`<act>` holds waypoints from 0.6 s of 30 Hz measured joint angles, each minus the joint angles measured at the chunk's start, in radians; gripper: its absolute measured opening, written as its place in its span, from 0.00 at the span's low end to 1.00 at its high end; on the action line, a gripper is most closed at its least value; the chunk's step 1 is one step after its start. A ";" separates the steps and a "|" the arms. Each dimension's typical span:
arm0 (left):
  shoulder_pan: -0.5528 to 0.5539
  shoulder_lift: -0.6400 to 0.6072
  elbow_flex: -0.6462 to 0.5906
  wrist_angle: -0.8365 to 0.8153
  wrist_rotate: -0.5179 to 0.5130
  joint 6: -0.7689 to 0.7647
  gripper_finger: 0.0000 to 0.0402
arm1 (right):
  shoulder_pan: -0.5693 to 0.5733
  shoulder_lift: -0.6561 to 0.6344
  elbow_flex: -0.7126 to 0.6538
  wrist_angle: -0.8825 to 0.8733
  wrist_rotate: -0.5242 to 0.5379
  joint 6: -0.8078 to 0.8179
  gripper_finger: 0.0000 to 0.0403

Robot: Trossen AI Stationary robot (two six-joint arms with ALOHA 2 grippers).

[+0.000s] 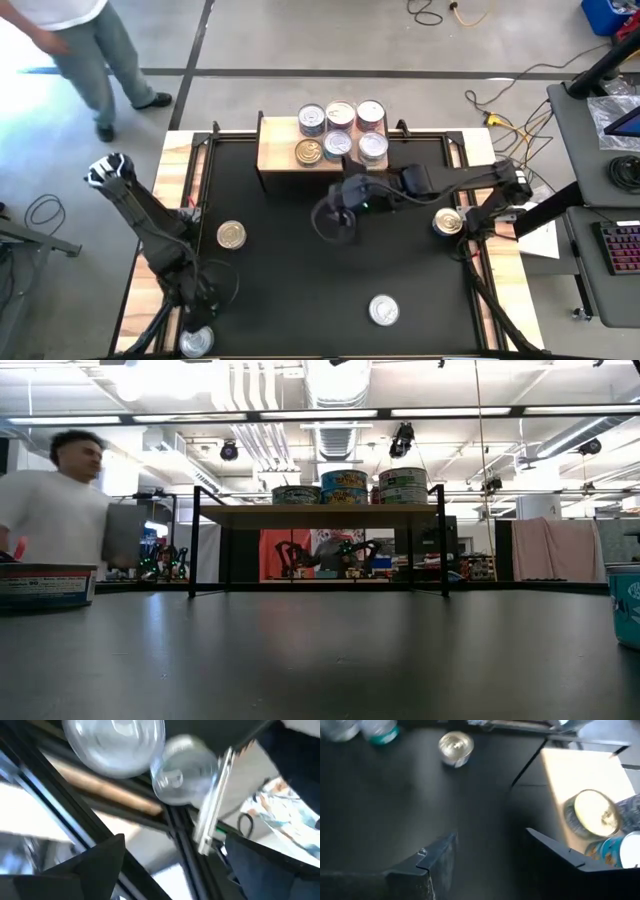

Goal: Stack canned seafood by type on shelf
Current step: Stack the green tuna can on top of the other green tuna can on the shelf

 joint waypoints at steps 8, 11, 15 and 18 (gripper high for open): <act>0.031 0.180 -0.018 0.118 0.176 -0.077 0.69 | 0.121 -0.039 0.000 -0.198 0.000 0.032 0.51; 0.028 0.252 -0.018 0.118 0.165 -0.100 0.59 | 0.157 -0.050 0.000 -0.219 0.001 0.019 0.50; 0.022 0.352 -0.018 0.117 0.199 -0.081 0.40 | 0.201 -0.072 0.000 -0.220 0.007 0.011 0.48; 0.022 0.431 -0.018 0.084 0.300 0.034 0.21 | 0.228 -0.092 0.000 -0.226 0.007 0.005 0.46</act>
